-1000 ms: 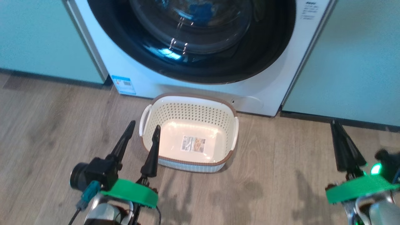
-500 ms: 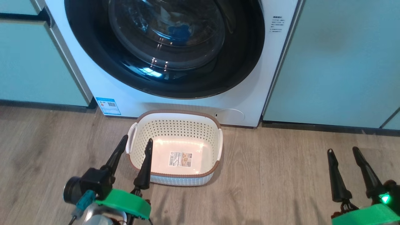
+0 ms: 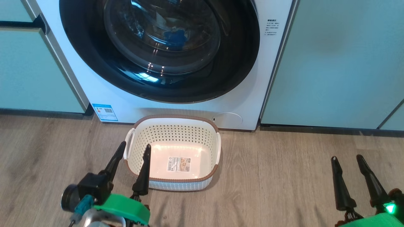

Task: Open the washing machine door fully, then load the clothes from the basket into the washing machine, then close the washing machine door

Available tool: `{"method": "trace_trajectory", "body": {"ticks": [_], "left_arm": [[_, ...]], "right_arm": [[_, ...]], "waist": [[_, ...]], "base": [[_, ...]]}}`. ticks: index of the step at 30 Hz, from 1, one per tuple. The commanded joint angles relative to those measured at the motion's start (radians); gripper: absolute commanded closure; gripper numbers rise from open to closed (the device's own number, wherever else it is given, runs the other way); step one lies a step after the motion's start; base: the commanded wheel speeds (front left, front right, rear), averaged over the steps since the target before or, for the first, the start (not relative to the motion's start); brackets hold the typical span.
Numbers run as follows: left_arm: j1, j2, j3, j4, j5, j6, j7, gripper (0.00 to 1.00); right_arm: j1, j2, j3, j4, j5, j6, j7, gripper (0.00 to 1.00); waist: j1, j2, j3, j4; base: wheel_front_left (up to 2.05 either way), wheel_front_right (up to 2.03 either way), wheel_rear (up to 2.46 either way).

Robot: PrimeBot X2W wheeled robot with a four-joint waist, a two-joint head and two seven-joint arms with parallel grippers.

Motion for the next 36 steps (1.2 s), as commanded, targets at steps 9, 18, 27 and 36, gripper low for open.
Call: {"method": "trace_trajectory", "body": {"ticks": [9,18,27,36], "left_arm": [[-0.031,0.019,0.026,-0.042,-0.007,0.019,0.003,0.0],[-0.032,0.024,0.022,-0.041,-0.01,0.024,0.0,0.0],[-0.031,0.036,0.016,-0.034,0.003,0.038,0.002,0.0],[0.001,0.029,-0.023,0.025,-0.038,0.043,0.014,1.0]], "right_arm": [[-0.03,-0.004,0.01,-0.034,0.006,-0.003,0.002,0.0],[-0.031,-0.004,0.008,-0.028,0.009,-0.003,-0.001,0.0],[-0.033,-0.004,0.009,-0.023,0.013,-0.003,-0.003,0.0],[-0.002,-0.002,0.001,0.036,0.074,0.0,0.008,1.0]], "waist": [[0.0001,-0.0001,0.002,-0.004],[0.0001,-0.0001,0.004,-0.004],[0.0001,-0.0001,-0.004,-0.002],[0.0001,-0.0001,-0.005,0.001]], "base": [[0.0,0.0,0.0],[0.0,0.0,0.0],[0.0,0.0,0.0],[0.0,0.0,0.0]]}}
